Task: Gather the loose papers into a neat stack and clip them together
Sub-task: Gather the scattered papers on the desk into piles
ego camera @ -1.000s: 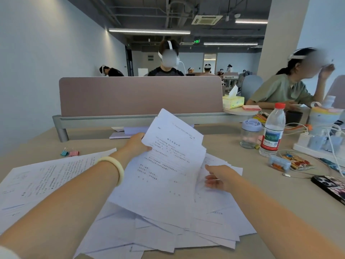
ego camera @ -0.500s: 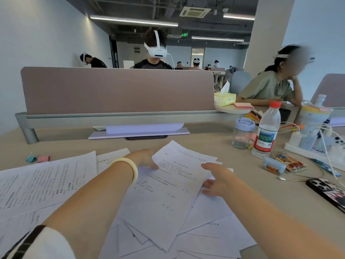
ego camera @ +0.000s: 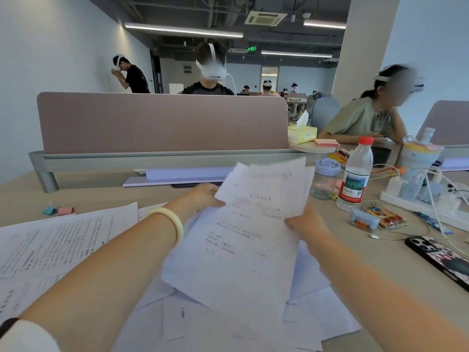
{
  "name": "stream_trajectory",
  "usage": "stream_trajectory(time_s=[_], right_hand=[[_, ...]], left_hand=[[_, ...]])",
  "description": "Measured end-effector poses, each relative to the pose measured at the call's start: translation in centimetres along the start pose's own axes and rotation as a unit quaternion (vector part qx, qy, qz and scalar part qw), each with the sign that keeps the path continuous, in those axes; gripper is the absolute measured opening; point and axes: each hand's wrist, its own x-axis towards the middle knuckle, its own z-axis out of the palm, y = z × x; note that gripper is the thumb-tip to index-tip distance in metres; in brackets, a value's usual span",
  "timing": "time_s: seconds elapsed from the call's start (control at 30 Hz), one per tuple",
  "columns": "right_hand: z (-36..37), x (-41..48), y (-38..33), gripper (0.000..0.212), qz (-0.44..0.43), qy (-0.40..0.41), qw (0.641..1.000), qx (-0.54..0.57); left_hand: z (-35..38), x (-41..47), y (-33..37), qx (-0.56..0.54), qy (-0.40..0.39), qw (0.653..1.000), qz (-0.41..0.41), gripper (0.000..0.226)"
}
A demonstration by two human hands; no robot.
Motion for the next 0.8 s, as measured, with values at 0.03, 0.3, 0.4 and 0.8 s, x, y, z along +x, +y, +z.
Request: stream_trajectory(time_s=[0.03,0.3,0.4,0.8], right_hand=[[-0.7,-0.1,-0.7,0.039,-0.019,-0.006,0.999,0.028],[-1.6,-1.8,-8.7,0.028,-0.208,-0.058,0.969,0.123],[-0.3,-3.1,-9.7,0.032,-0.233,-0.090,0.957,0.144],[1.6,-5.5,-9.3,0.036,-0.217,-0.041,0.964,0.145]], left_hand=[[-0.8,-0.7,0.4,-0.044,0.017,0.999,0.015,0.015],[-5.2,-9.9,4.2,-0.234,0.176,0.944,0.154,0.026],[-5.0,-12.7,3.4,-0.202,0.180,0.942,0.200,0.041],[-3.2,-14.8,5.0,-0.189,0.269,0.926,0.185,0.039]])
